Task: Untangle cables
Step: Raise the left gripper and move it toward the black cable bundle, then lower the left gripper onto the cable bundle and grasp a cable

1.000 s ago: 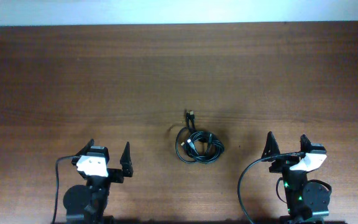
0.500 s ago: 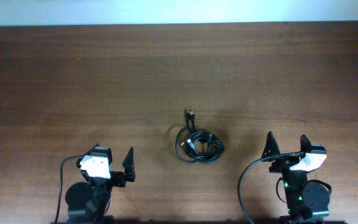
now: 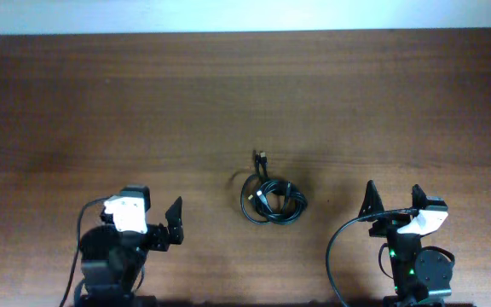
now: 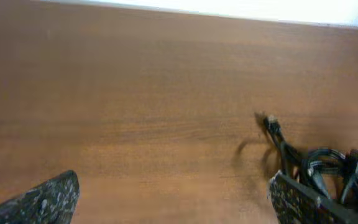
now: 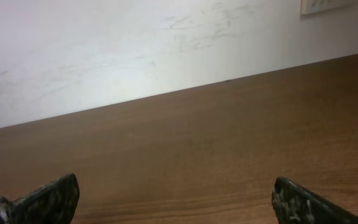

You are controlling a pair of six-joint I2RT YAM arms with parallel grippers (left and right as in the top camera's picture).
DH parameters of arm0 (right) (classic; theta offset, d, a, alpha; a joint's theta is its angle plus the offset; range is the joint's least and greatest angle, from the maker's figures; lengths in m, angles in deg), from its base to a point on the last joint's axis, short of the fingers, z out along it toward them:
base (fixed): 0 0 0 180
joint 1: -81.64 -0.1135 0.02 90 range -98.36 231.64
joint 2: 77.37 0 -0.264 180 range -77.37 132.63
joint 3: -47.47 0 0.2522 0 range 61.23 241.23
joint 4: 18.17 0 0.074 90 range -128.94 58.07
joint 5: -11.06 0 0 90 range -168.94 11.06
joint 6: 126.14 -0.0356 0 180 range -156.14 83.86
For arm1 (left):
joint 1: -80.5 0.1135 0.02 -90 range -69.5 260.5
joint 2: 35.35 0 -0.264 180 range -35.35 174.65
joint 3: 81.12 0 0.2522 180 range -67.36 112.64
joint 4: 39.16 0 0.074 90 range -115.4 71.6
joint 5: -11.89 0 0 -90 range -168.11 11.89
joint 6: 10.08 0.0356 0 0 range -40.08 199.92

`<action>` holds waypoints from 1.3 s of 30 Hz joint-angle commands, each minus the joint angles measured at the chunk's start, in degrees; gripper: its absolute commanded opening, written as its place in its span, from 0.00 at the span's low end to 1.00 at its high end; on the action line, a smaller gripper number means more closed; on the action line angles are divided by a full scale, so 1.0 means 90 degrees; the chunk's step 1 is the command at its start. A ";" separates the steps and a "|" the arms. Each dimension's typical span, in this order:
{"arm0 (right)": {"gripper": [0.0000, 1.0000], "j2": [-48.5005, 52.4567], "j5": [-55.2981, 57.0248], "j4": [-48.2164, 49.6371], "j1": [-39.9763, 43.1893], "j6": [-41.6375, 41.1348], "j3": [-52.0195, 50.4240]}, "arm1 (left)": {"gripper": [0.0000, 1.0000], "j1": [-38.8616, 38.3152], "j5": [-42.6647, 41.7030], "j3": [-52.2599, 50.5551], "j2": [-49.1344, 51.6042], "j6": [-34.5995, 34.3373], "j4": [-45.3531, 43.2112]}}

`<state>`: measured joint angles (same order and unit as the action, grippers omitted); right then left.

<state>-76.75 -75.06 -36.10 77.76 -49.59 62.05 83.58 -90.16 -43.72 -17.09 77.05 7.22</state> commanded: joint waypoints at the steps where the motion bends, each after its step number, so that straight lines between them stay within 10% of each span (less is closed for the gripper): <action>1: 0.98 -0.0034 0.0100 -0.0005 -0.0078 0.0012 -0.0056 | 0.99 0.0010 -0.0073 0.0573 0.0760 -0.0061 0.0270; 12: 0.98 -0.0036 0.0100 -0.0005 -0.0078 0.0012 -0.0056 | 0.99 0.0010 -0.2081 0.1241 0.1773 -0.0066 0.0843; 27: 0.98 -0.0036 0.0100 -0.0005 -0.0078 0.0012 -0.0056 | 0.94 0.0010 -0.1554 0.1348 0.1880 -0.0444 0.1013; 39: 0.98 -0.0036 0.0100 -0.0005 -0.0078 0.0012 -0.0056 | 0.89 0.0002 -0.1047 0.2429 0.4085 -0.0772 0.1651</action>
<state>-76.73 -75.06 -36.12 77.73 -49.64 62.05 83.58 -102.51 -23.15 19.04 71.89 21.34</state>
